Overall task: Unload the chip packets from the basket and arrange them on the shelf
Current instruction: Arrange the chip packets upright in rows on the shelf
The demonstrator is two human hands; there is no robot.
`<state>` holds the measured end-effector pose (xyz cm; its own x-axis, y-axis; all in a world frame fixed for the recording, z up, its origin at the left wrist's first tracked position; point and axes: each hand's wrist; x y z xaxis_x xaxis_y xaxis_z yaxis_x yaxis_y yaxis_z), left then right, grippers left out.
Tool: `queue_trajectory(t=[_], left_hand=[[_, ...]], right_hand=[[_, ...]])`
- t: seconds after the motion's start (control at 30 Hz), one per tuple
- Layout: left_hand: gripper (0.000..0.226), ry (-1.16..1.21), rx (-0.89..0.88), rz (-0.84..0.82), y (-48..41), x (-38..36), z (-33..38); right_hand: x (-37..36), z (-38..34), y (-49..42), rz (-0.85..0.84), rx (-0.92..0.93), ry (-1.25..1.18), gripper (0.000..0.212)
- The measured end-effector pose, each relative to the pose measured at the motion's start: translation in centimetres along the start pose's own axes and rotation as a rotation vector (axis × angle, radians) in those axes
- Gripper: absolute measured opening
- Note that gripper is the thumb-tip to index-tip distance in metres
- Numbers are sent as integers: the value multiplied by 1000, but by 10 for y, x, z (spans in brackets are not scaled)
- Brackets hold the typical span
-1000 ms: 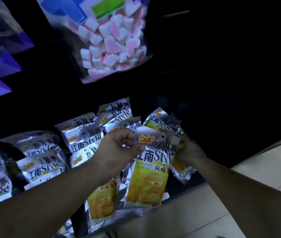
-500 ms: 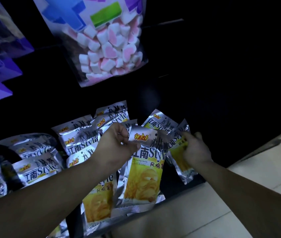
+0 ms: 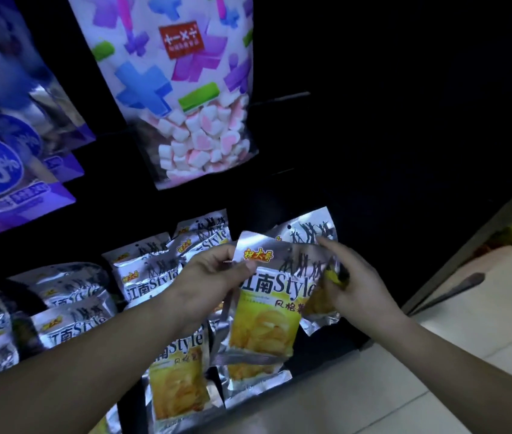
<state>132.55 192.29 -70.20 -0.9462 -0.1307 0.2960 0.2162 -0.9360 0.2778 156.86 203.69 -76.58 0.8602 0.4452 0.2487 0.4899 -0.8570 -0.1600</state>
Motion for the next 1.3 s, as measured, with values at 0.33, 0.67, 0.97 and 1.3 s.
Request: queue_trajectory(t=[0.33,0.67,0.97,1.3], left_hand=[[21,281,103,27,1,7,5],[23,177,39,190,3,3,-5],[27,150,8,287,2,-5,0],[11,-461,-41,-52,23,6,-7]], right_hand=[[-23,-35,24,-225,89,-262,88],[-31,-72,7,-45,-2,-380,76],[-42,-54,-7,-22,-41,-228,51],[-20,-57,-12,-239,-71,-151,53]])
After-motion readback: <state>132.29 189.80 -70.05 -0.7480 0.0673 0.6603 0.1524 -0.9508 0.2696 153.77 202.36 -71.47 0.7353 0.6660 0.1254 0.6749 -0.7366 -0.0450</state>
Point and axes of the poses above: each hand's wrist, its own y-axis away from the middle knuckle, its own x-axis out of the back of the hand, z = x × y, and after that the axes turned 15 degrees about -y, right-handed
